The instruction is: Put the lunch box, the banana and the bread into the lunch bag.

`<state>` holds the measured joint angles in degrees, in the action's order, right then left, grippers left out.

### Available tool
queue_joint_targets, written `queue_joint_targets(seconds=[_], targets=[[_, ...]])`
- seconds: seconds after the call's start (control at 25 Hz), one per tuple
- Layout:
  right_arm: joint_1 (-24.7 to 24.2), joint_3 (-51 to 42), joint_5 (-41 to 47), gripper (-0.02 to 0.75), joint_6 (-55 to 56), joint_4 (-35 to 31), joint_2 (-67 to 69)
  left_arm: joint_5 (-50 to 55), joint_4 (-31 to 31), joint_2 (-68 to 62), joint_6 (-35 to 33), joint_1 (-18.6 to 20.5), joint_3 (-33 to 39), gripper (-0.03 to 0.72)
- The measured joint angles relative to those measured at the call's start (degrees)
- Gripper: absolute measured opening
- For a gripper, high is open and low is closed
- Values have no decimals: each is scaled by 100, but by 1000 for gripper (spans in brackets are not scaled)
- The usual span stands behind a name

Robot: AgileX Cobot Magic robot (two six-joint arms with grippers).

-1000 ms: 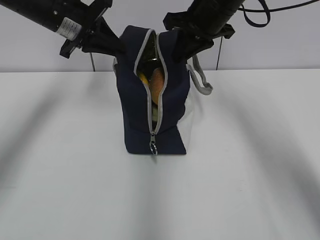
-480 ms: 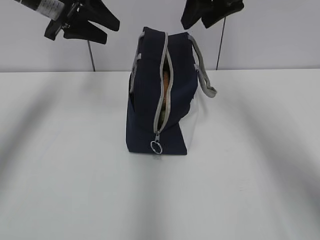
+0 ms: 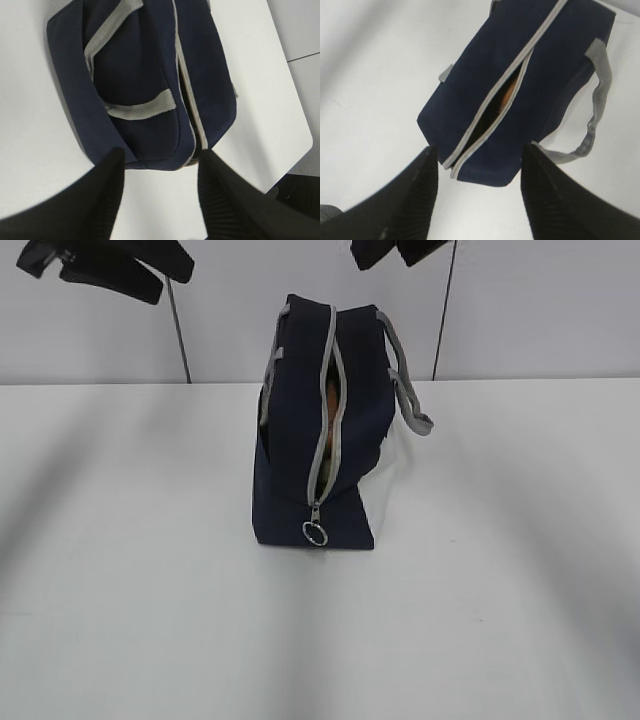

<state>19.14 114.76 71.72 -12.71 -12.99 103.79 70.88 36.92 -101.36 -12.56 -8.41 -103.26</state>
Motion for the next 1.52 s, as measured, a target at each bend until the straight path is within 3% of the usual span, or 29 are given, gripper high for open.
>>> queue_joint_targets(seconds=[0.28,0.48,1.12,1.52], targets=[[13,-1220,-37,381,348,299,-679,21,-49,436,20,-45,270,350],[13,-2385,-966,375,337,289,-1452,27,-54,502,25,-248,508,350],[13,-7295,-5771,374,-86,217,-3373,27,-246,506,25,-393,514,337],[13,-8880,-8921,372,-62,77,-3668,27,-263,506,25,-399,514,319]])
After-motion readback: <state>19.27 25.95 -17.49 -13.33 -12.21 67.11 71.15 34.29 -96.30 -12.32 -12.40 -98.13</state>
